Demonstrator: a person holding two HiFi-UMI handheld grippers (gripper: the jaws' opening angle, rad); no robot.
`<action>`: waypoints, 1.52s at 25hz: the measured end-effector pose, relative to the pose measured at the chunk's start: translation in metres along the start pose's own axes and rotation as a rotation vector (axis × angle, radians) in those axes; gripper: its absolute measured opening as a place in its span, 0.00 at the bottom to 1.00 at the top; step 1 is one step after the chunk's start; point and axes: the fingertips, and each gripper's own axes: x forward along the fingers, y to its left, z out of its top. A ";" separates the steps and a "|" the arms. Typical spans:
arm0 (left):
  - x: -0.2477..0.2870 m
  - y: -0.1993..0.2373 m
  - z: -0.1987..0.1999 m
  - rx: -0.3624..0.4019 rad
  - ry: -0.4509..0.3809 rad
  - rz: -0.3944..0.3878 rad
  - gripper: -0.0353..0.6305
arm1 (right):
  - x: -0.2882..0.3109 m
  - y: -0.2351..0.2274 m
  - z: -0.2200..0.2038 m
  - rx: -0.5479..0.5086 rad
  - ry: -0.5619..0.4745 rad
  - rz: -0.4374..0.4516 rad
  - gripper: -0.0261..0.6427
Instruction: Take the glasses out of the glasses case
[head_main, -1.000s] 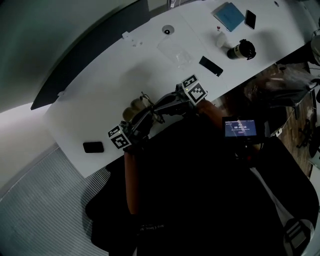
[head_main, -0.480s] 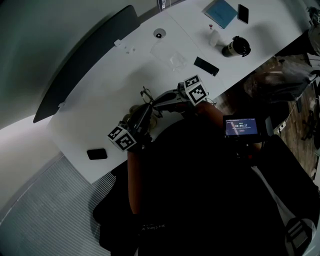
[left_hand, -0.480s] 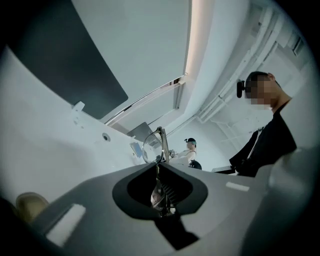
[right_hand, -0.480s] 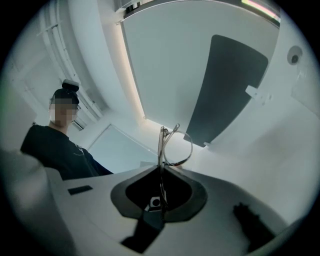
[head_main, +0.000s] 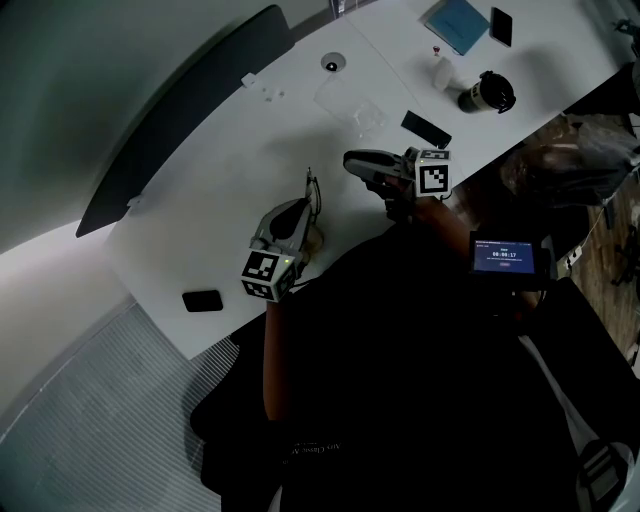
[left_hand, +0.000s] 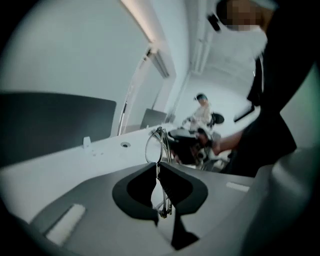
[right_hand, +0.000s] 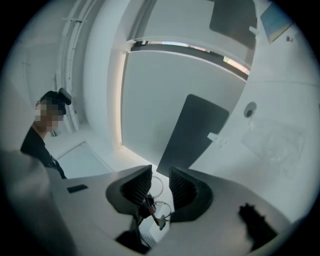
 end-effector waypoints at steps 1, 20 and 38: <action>0.009 -0.004 -0.010 0.152 0.089 0.029 0.10 | -0.007 -0.004 0.005 -0.002 -0.024 -0.026 0.20; 0.113 -0.018 -0.120 1.154 0.608 -0.048 0.10 | -0.095 0.000 0.023 -0.001 -0.285 -0.131 0.20; 0.134 -0.005 -0.174 1.266 0.694 -0.144 0.11 | -0.120 0.011 0.011 0.007 -0.341 -0.122 0.20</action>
